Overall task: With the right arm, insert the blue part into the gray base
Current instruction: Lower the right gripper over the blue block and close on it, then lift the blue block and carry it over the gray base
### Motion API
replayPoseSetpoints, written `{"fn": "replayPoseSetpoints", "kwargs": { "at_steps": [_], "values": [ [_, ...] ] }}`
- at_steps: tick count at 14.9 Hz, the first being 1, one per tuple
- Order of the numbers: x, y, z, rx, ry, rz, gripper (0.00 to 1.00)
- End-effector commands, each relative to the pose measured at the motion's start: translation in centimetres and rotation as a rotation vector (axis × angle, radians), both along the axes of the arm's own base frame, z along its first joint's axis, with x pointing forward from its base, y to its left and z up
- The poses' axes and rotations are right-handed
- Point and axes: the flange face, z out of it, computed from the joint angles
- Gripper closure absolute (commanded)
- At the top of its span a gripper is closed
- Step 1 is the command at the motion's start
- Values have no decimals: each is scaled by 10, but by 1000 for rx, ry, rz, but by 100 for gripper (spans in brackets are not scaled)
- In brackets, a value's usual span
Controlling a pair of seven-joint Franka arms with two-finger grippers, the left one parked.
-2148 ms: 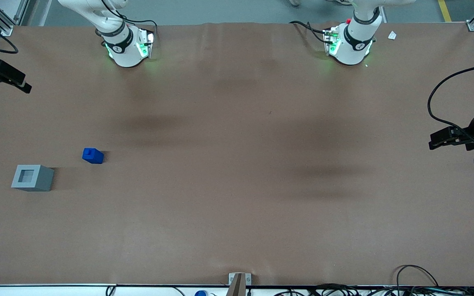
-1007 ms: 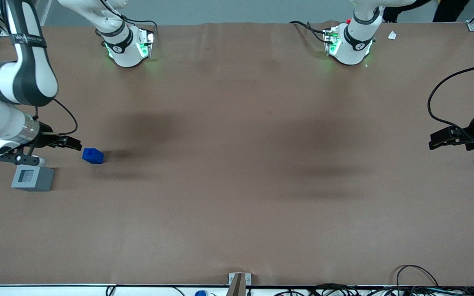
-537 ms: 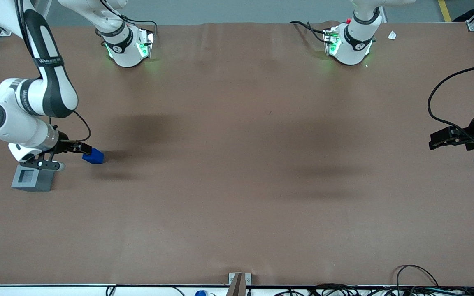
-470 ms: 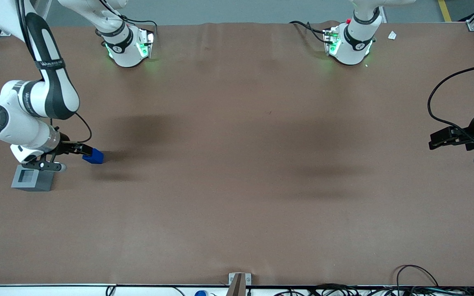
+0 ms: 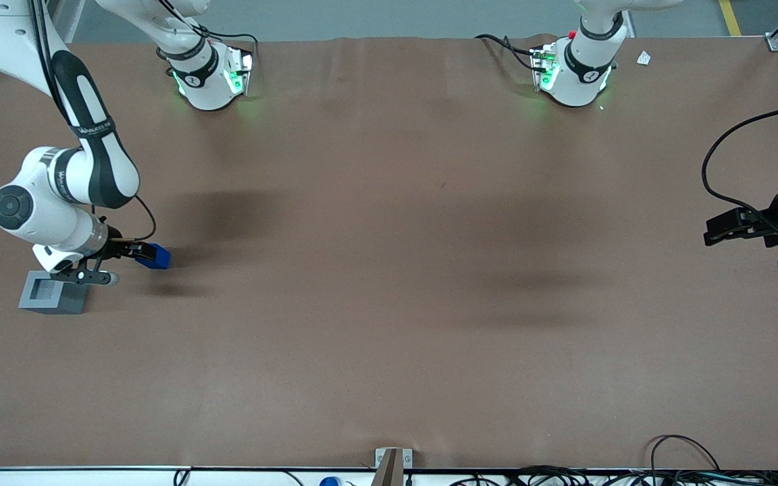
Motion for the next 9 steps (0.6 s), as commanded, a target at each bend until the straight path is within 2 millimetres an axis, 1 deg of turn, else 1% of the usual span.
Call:
{"fn": "replayPoseSetpoints", "kwargs": {
  "at_steps": [1,2,3,4,5,6,8,9],
  "values": [
    [-4,3,-10,5,-1,7,12],
    [-5,4,-11,6,2,7,14],
    [-5,5,-12,7,5,9,18],
    [-6,5,-15,7,11,9,23],
    [-7,5,-16,8,17,10,32],
    [-8,5,-17,9,23,8,45],
    [-7,5,-15,9,25,7,76],
    [-6,4,-14,8,25,0,87]
  ]
}}
